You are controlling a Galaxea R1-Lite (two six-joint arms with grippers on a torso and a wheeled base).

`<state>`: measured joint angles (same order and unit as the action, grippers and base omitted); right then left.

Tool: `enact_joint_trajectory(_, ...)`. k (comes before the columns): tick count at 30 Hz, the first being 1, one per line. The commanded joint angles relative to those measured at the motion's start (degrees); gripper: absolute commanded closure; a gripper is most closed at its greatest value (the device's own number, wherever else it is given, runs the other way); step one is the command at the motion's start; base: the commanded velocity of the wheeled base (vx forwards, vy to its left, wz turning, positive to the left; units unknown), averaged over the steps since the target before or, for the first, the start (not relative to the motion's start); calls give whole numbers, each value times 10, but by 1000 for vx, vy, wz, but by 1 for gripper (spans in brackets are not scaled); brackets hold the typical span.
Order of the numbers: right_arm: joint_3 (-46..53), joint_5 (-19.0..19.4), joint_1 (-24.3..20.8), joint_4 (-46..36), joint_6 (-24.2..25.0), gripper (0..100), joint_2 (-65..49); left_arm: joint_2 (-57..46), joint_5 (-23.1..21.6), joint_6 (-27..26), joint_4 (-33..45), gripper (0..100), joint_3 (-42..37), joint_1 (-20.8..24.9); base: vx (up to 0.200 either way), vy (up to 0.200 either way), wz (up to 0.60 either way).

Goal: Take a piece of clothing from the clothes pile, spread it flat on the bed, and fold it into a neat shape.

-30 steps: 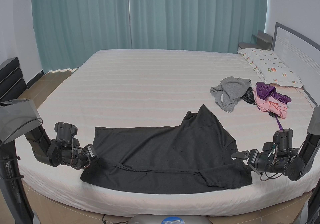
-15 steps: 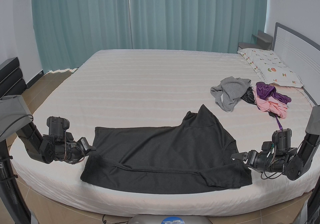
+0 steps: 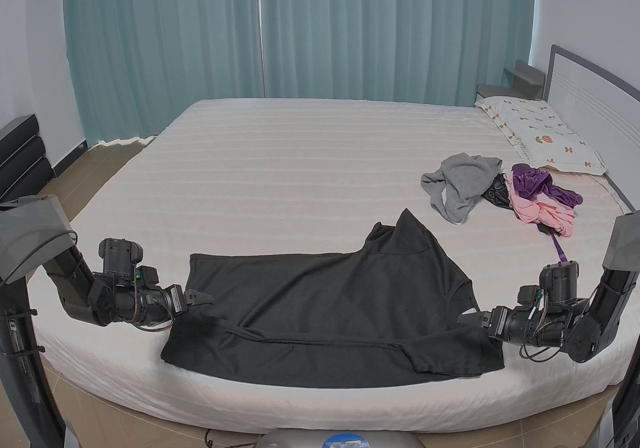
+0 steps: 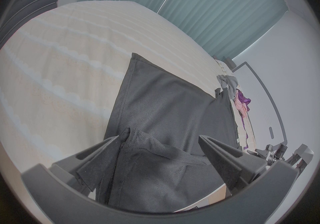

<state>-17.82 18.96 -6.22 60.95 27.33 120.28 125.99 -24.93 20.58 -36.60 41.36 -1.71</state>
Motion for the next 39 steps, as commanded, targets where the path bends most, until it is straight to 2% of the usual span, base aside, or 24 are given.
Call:
enact_joint_trajectory(1, 6, 1, 0, 19, 1, 0, 12, 26, 0, -1, 0, 0, 11, 5, 0, 0, 0)
enact_joint_trajectory(5, 8, 0, 0, 40, 1, 0, 25, 38, 18, -2, -1, 0, 21, 8, 0, 0, 0)
enact_joint_trajectory(11, 9, -1, 0, 50, 0, 0, 28, 49, 20, -1, -1, 0, 28, 9, 0, 0, 0)
enact_joint_trajectory(12, 9, -1, 0, 50, 0, 0, 28, 50, 21, -1, -1, 100, 28, 9, 0, 0, 0)
enact_joint_trajectory(30, -4, 0, 1, 50, -3, 0, 34, -13, 21, 5, -1, 100, -28, 7, 0, 0, 0)
enact_joint_trajectory(34, -22, 0, 1, 47, -13, 0, 39, -20, 21, 7, 0, 100, -32, 6, 0, 0, 0)
enact_joint_trajectory(39, -35, 17, 0, 42, -59, 0, 63, -36, 21, 46, 0, 100, -39, 7, 0, 0, 0)
